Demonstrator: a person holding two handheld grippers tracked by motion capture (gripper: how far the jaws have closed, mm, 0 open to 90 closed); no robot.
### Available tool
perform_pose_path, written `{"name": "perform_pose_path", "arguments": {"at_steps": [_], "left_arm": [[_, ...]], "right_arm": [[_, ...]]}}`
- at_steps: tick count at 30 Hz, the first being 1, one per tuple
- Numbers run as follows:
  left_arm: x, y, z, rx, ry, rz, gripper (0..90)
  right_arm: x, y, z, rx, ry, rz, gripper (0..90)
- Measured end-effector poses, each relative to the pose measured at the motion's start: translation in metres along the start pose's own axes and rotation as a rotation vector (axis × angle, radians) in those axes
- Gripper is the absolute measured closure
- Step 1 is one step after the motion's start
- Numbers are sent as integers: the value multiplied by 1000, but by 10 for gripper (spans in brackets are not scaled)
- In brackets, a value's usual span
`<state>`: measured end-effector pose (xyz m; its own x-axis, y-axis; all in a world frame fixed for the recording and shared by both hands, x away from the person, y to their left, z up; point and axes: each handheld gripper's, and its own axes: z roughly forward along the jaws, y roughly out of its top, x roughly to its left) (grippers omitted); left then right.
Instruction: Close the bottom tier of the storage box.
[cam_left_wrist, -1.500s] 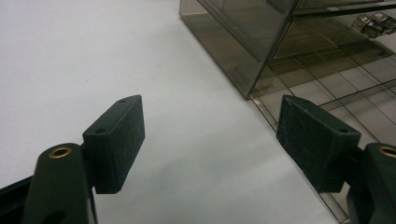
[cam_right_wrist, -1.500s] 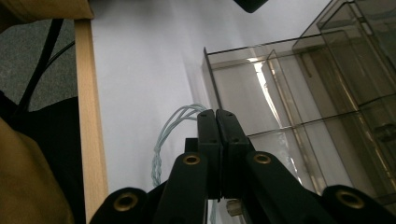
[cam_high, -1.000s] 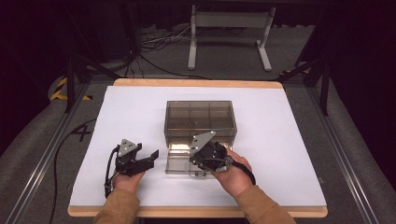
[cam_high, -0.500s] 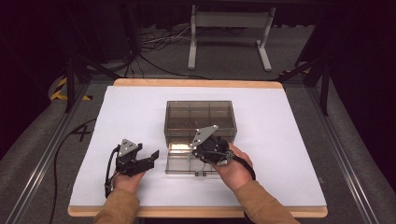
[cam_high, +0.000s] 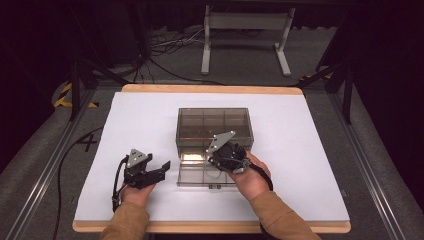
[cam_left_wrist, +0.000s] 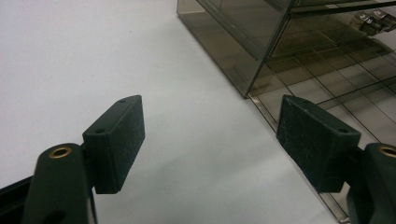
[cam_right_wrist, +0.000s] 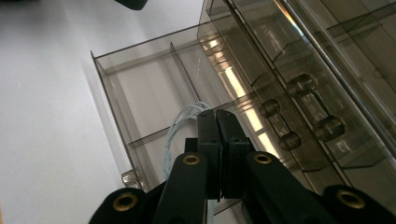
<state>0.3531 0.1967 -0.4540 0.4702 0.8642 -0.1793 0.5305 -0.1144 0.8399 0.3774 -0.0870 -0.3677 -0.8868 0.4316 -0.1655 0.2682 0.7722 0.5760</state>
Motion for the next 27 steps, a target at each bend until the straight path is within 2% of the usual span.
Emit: {"name": "perform_pose_path", "arguments": {"at_steps": [27], "left_arm": [[0, 0, 0, 0, 1, 1, 244]], "right_arm": [[-1, -15, 19, 61, 43, 41, 893]]}}
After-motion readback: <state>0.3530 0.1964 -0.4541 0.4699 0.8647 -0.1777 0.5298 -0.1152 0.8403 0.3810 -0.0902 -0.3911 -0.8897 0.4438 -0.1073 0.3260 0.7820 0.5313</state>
